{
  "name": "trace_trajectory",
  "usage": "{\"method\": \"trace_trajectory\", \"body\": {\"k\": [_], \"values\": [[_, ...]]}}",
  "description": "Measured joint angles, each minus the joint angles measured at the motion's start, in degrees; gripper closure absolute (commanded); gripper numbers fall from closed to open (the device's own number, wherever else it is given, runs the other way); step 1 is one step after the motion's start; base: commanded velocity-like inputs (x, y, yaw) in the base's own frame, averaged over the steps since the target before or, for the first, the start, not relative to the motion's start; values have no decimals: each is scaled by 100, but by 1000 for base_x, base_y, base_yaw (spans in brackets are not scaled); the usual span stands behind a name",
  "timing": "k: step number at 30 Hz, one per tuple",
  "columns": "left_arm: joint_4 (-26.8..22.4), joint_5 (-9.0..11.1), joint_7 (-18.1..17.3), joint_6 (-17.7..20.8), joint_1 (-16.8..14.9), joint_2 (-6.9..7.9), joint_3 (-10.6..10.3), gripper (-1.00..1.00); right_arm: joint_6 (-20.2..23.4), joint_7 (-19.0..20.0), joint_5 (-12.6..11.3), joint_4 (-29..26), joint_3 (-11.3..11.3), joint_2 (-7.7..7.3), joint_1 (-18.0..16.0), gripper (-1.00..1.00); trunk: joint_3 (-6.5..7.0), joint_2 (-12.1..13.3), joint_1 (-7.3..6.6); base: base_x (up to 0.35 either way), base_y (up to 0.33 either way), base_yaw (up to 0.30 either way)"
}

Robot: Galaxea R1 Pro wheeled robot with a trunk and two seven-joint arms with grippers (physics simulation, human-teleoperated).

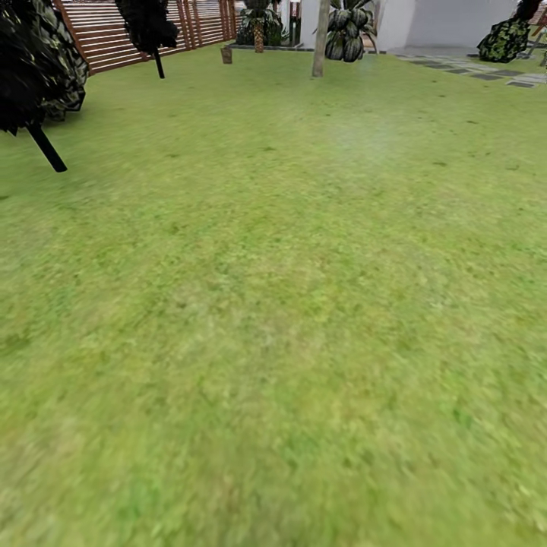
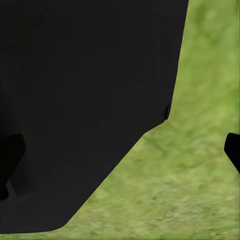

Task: Take the three Easter eggs out of the wicker basket on the lawn in the garden, then place them on the lawn next to a single tree (choose any tree) so that all three eggs are next to the same tree and none are left in the basket.

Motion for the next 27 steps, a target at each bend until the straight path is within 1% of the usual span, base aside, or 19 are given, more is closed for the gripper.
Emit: {"method": "trace_trajectory", "body": {"k": [8,27], "values": [[0,0,1,-1,0,0,0,-100,0,0,0,1,0,0,0,-100,72,0,0,0,0,19],[0,0,2,0,0,0,0,-100,0,0,0,5,0,0,0,-100,241,0,0,0,0,105]]}}
